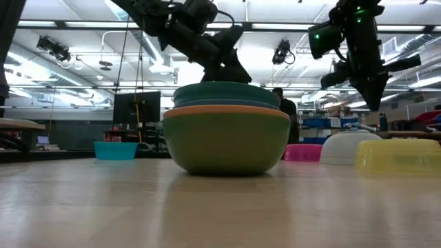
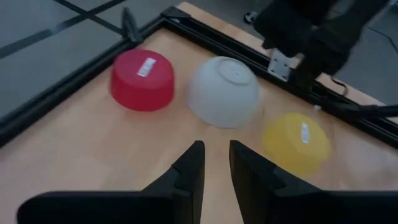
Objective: Nest bowls inside each other
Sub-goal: Stack the white bowl on top of the green bowl
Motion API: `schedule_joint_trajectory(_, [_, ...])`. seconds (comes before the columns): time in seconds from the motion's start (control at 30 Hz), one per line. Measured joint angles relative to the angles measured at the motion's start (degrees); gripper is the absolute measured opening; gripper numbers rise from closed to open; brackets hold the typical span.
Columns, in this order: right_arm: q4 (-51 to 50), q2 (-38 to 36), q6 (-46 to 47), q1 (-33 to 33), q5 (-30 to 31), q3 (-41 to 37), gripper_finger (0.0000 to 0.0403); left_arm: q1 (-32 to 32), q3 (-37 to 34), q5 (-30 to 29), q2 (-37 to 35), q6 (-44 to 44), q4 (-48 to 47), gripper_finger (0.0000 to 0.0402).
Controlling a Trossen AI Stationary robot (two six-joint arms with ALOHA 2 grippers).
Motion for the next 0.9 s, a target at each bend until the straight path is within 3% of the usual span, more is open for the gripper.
schedule_joint_trajectory(0.37, [8.03,8.54,-1.51,-7.2,0.35,-0.02,0.0,4.46,0.05,5.07,-0.16,-0.14,-1.08,0.0084])
schedule_joint_trajectory(0.6, [5.41,12.94,-3.4,-11.44,0.53,-0.57,0.0,6.07,0.05,10.22,-0.17,1.61,-3.52,0.0084])
schedule_joint_trajectory(0.8, [8.18,12.48,-5.58,-15.4,-2.58,-7.59,0.0,6.69,0.05,11.4,-0.17,3.16,-3.72,0.0084])
schedule_joint_trajectory(0.9, [14.31,12.3,-7.44,-15.99,-4.78,-11.75,0.0,7.34,0.05,11.49,-0.19,3.55,-3.74,0.0084])
